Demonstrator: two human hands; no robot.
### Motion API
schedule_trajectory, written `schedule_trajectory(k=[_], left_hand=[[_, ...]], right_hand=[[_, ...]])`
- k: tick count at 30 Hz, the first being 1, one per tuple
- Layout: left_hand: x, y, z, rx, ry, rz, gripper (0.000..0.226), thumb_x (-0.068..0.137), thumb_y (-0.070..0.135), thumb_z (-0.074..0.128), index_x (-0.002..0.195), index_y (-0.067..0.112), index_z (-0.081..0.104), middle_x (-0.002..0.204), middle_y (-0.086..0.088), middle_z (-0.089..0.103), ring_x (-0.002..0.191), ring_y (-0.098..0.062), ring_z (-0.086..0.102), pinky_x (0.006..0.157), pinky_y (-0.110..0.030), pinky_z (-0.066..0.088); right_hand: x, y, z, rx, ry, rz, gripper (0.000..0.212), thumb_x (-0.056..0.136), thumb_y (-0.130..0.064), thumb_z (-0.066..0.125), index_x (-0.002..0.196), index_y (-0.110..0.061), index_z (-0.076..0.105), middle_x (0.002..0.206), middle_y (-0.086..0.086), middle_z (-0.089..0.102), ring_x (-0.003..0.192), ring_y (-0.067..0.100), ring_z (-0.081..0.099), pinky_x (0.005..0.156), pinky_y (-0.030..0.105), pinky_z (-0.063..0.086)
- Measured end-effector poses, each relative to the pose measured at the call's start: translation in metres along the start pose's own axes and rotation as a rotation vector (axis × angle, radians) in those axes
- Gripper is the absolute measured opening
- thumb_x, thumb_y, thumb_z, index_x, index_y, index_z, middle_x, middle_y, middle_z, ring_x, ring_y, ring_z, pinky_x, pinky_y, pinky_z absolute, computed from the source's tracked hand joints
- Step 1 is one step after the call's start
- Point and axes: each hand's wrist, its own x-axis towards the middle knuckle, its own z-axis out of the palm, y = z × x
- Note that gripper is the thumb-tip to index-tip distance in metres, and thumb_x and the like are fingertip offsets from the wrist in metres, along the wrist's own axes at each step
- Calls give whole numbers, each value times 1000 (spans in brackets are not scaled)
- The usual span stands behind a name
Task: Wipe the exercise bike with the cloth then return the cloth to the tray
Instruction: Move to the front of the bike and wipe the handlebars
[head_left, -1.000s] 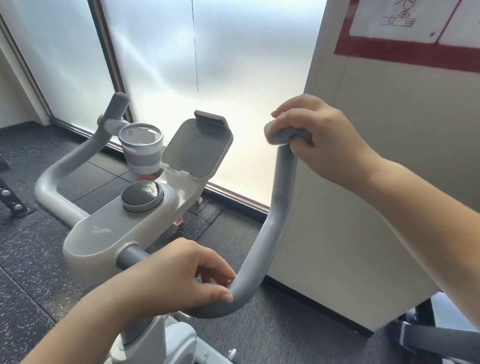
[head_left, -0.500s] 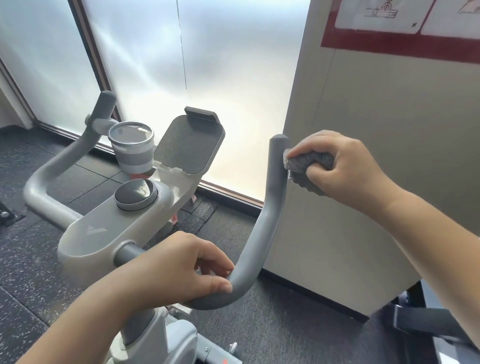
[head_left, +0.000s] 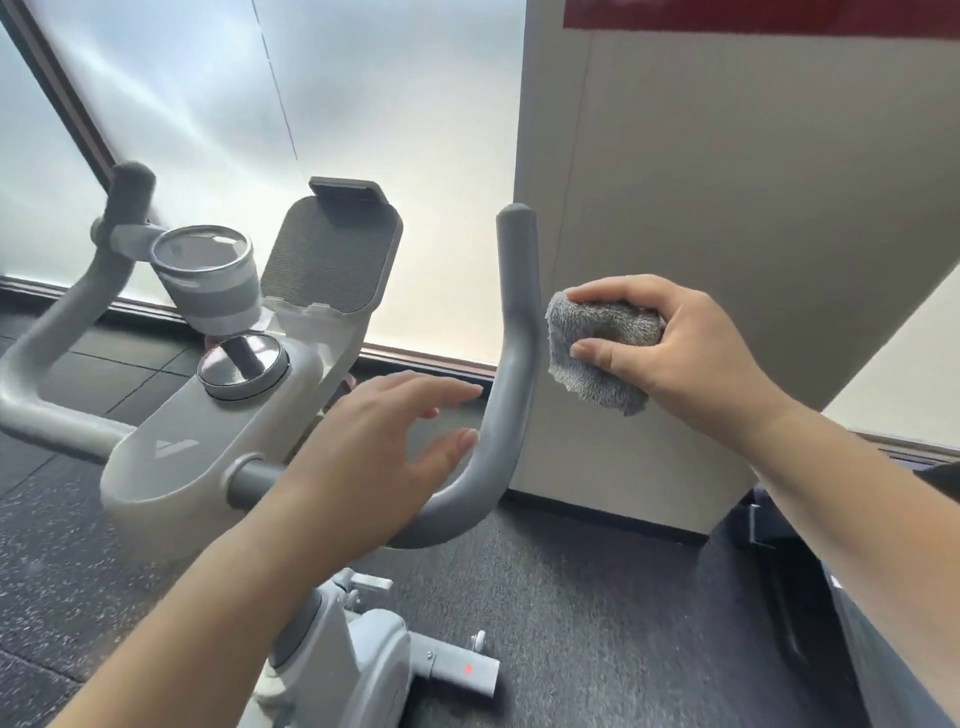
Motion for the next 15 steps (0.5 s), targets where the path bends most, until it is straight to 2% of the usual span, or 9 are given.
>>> schedule_trajectory(k=[3, 5, 9, 11, 15], left_hand=[[-6, 7, 13, 57, 21, 45, 34, 85, 37, 63, 119, 36, 62, 106, 30, 51, 107, -2, 48, 89, -18, 30], [-14, 15, 23, 107, 50, 77, 36, 86, 38, 62, 122, 34, 60, 115, 21, 53, 114, -6, 43, 95, -17, 25], [-33, 40, 45, 219, 104, 173, 40, 84, 38, 55, 120, 25, 64, 120, 7, 62, 114, -16, 45, 99, -22, 28], [-43, 52, 58, 268, 111, 190, 42, 84, 40, 51, 120, 23, 64, 118, 5, 63, 112, -21, 51, 100, -32, 36], [-71, 72, 89, 336, 79, 134, 43, 84, 38, 53, 122, 22, 62, 116, 3, 65, 110, -24, 55, 97, -41, 43]], right_hand=[[-23, 7, 1, -35, 6, 26, 35, 75, -19, 79, 104, -37, 69, 116, -8, 63, 108, 7, 59, 96, 29, 48], [-38, 13, -1, -65, 2, 33, 34, 76, -18, 77, 104, -36, 69, 115, -10, 63, 108, 6, 58, 96, 23, 46], [-69, 28, -8, -164, -22, 0, 31, 79, -19, 74, 107, -34, 68, 110, -14, 61, 106, 1, 55, 92, 11, 40], [-82, 39, -12, -203, -45, -8, 30, 81, -21, 71, 108, -32, 68, 109, -11, 60, 106, 4, 55, 94, 15, 40], [-113, 61, -20, -291, -107, -7, 28, 83, -22, 69, 110, -28, 67, 108, -3, 60, 105, 12, 55, 95, 24, 41]])
